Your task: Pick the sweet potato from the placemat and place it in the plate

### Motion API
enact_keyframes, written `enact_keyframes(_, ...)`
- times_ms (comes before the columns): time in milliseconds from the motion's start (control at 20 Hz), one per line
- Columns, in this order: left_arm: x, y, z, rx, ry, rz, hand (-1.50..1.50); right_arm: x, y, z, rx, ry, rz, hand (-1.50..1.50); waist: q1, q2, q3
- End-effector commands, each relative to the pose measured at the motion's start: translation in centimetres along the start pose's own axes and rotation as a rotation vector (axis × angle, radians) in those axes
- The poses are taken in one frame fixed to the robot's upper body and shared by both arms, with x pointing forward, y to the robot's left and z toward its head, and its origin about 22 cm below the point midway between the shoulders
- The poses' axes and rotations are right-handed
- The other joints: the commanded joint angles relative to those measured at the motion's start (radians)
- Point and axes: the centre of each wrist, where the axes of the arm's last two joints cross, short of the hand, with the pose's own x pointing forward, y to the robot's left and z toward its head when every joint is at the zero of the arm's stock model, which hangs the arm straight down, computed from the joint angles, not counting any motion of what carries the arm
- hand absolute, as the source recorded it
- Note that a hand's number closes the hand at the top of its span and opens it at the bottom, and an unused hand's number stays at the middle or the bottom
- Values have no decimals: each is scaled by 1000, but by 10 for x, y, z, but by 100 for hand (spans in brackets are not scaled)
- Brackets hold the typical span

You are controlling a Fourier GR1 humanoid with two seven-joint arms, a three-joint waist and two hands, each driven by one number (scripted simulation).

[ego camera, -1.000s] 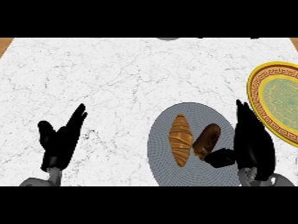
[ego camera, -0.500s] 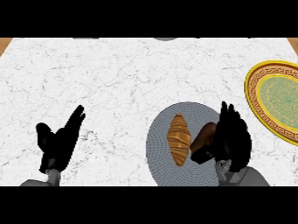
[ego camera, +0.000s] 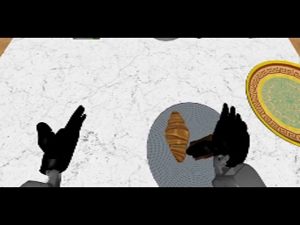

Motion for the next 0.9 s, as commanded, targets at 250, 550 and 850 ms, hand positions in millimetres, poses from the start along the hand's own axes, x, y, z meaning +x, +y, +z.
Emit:
enact_keyframes(250,-1,-16,4,-22,30,19,0,17,20,-15,135,145,137,150,8,7,-5)
enact_keyframes(550,-3,3,10,-6,34,17,0,-1,49,-6,53,107,193,150,5,5,-5)
enact_keyframes(850,-4,3,5,-6,39,19,0,5,22,-3,-97,56,184,150,-1,5,-5)
